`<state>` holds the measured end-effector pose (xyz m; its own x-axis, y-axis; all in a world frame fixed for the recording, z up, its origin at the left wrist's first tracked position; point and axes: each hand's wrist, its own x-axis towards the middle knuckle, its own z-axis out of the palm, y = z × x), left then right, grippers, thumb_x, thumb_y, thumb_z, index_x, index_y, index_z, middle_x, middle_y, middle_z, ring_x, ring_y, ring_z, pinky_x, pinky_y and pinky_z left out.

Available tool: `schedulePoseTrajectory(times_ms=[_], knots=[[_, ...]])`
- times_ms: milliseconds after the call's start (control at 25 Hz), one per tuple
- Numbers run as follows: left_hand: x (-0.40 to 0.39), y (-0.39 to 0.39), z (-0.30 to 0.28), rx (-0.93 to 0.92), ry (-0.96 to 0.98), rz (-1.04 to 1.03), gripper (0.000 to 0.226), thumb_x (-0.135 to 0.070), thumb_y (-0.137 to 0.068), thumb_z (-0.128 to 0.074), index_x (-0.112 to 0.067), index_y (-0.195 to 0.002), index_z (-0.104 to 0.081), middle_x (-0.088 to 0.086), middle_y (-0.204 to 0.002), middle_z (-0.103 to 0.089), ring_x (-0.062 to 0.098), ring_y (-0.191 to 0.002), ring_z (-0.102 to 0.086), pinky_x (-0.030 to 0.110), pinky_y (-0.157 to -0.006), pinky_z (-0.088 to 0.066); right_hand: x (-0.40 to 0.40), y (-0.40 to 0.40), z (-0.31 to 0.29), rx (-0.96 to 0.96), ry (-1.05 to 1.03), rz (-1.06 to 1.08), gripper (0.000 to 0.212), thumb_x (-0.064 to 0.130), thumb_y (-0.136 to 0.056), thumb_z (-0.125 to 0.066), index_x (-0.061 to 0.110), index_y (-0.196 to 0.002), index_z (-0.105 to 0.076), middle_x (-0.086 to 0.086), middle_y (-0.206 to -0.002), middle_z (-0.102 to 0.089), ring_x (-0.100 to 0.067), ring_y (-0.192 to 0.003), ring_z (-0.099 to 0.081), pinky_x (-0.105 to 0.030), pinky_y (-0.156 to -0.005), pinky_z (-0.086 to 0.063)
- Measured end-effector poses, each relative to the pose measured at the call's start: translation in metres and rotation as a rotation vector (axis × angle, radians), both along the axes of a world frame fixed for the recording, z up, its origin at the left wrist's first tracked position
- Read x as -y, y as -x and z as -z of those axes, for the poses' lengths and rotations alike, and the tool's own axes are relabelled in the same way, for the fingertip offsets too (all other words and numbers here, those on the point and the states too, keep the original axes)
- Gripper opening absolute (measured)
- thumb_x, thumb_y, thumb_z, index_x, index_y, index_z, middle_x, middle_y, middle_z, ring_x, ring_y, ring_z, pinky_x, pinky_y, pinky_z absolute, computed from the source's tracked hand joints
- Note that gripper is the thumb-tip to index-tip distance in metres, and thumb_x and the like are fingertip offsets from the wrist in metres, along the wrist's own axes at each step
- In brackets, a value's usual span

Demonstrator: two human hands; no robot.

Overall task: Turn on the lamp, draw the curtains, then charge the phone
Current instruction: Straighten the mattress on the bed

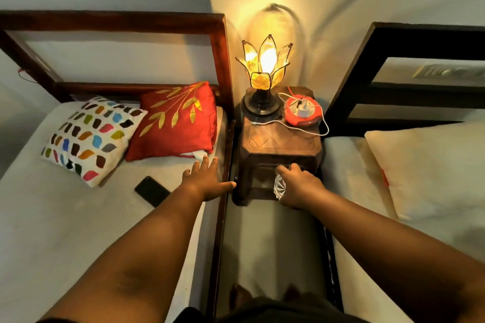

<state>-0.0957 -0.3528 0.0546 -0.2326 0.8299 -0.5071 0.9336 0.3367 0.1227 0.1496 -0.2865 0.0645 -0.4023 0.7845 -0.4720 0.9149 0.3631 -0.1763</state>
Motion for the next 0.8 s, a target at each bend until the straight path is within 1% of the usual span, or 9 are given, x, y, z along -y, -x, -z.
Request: schedulePoseTrajectory(times_ms=[120, 280, 480, 600, 680, 800], knots=[[-0.04, 0.003, 0.003, 0.005, 0.029, 0.041, 0.102, -0.077, -0.08, -0.041, -0.021, -0.153, 0.003, 0.009, -0.161, 0.007, 0.032, -0.147, 0.001, 0.053, -0.114, -0.011, -0.051, 0.021, 0.006, -0.029, 0.025, 0.011, 0.065, 0.041, -0.074, -0.068, 0.033, -0.13, -0.035, -0.008, -0.126, -0.042, -0.037, -0.111, -0.052, -0.04, -0.079, -0.046], [-0.096, 0.011, 0.012, -0.019, 0.082, 0.086, 0.1, -0.076, -0.082, -0.04, -0.021, -0.153, 0.003, 0.009, -0.16, 0.01, 0.033, -0.147, 0.004, 0.055, -0.115, -0.01, -0.114, 0.041, 0.026, -0.02, 0.033, -0.013, 0.071, 0.033, -0.073, -0.071, 0.034, -0.133, -0.034, -0.008, -0.127, -0.043, -0.035, -0.111, -0.054, -0.039, -0.081, -0.048], [-0.172, 0.014, 0.025, -0.004, 0.165, 0.015, 0.099, -0.075, -0.082, -0.041, -0.023, -0.153, 0.004, 0.008, -0.161, 0.01, 0.031, -0.147, 0.004, 0.053, -0.115, -0.007, -0.191, 0.059, 0.055, 0.012, 0.159, -0.076, 0.075, 0.03, -0.074, -0.072, 0.033, -0.136, -0.031, -0.012, -0.13, -0.041, -0.037, -0.115, -0.051, -0.044, -0.087, -0.049], [-0.199, 0.007, 0.04, 0.041, 0.184, -0.032, 0.102, -0.075, -0.08, -0.044, -0.022, -0.153, 0.004, 0.007, -0.161, 0.01, 0.03, -0.147, 0.003, 0.052, -0.115, -0.007, -0.22, 0.065, 0.069, 0.002, 0.175, -0.129, 0.078, 0.031, -0.074, -0.072, 0.03, -0.138, -0.028, -0.014, -0.135, -0.037, -0.04, -0.117, -0.05, -0.048, -0.091, -0.048], [-0.211, 0.002, 0.056, 0.061, 0.226, -0.018, 0.103, -0.076, -0.079, -0.044, -0.023, -0.153, 0.004, 0.007, -0.161, 0.009, 0.029, -0.147, 0.003, 0.051, -0.115, -0.006, -0.235, 0.067, 0.079, -0.018, 0.173, -0.13, 0.077, 0.031, -0.073, -0.072, 0.029, -0.136, -0.029, -0.015, -0.135, -0.037, -0.042, -0.116, -0.05, -0.049, -0.091, -0.049], [-0.223, 0.0, 0.076, 0.06, 0.3, -0.011, 0.104, -0.077, -0.078, -0.045, -0.024, -0.152, 0.005, 0.006, -0.161, 0.01, 0.029, -0.147, 0.003, 0.051, -0.115, -0.006, -0.247, 0.069, 0.092, -0.032, 0.188, -0.124, 0.076, 0.036, -0.074, -0.072, 0.029, -0.136, -0.029, -0.015, -0.134, -0.039, -0.042, -0.116, -0.051, -0.049, -0.09, -0.049]])
